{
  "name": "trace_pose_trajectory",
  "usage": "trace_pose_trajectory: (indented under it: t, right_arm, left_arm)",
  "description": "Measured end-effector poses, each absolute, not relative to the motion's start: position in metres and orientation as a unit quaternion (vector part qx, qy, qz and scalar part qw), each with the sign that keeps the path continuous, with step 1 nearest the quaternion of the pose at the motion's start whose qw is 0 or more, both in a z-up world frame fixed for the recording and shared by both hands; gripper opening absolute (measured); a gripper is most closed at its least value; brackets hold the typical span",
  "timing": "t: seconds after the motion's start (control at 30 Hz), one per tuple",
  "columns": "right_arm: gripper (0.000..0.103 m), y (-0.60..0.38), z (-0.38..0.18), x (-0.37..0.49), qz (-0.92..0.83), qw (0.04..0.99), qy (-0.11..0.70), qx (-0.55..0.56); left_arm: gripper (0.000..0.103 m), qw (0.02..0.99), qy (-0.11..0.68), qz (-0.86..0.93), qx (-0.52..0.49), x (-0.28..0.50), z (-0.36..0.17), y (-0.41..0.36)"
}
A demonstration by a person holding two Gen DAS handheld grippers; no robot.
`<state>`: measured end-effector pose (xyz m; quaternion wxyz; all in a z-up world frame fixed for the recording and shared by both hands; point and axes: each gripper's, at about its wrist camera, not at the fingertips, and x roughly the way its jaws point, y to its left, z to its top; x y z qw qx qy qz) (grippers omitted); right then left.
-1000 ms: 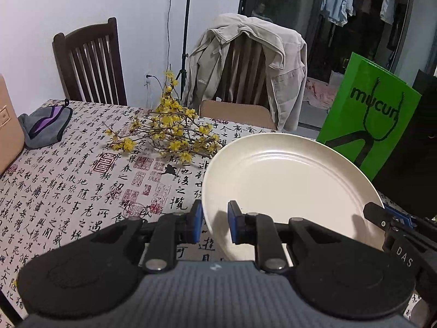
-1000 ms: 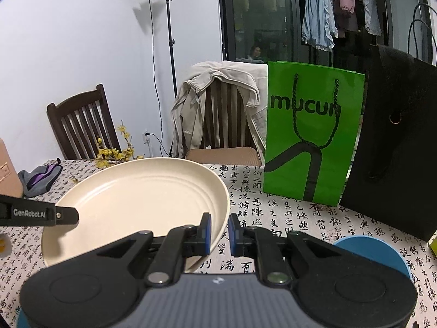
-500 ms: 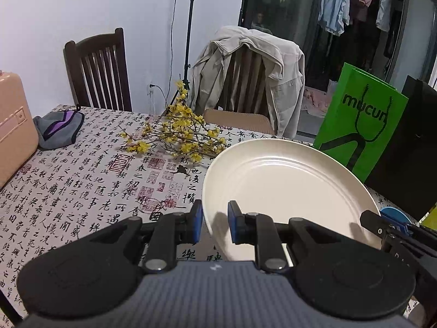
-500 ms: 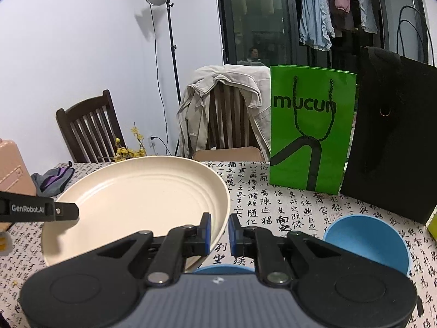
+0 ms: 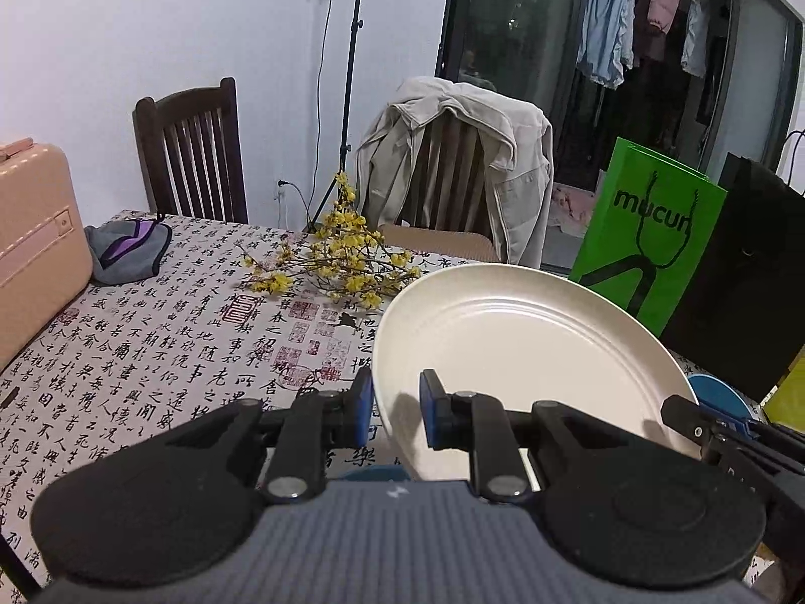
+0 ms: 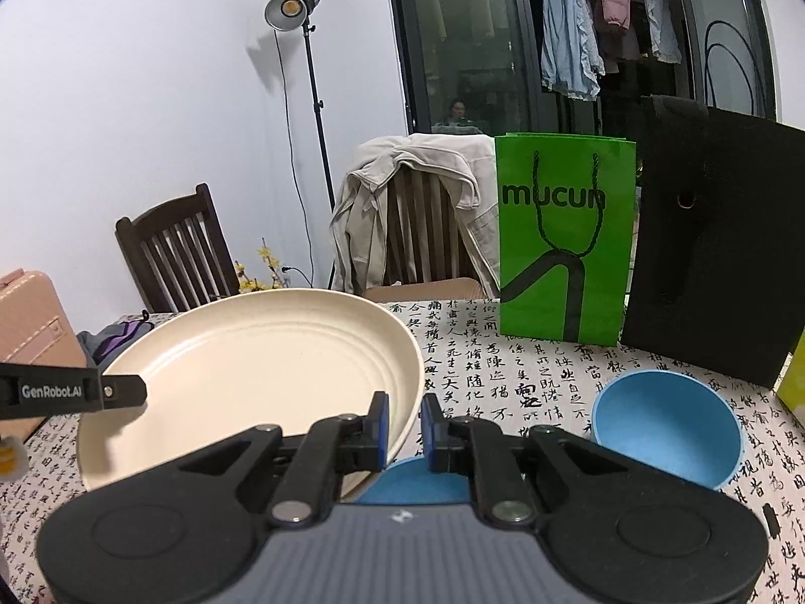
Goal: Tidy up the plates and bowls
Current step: 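Carry the small cream plate toward the blue bowls with both tools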
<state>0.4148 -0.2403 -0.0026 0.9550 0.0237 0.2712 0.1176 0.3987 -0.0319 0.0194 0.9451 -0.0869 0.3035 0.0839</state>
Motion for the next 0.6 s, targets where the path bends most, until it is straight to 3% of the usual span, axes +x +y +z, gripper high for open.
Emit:
trace_pose_trajectory:
  t: [0.6]
  right_arm:
    - [0.013,-0.23,0.009,0.357,0.111,0.962,0.249,0.018]
  left_arm:
    - [0.019,0.954,0.279,0.074,-0.086,0.34,0.029,-0.025]
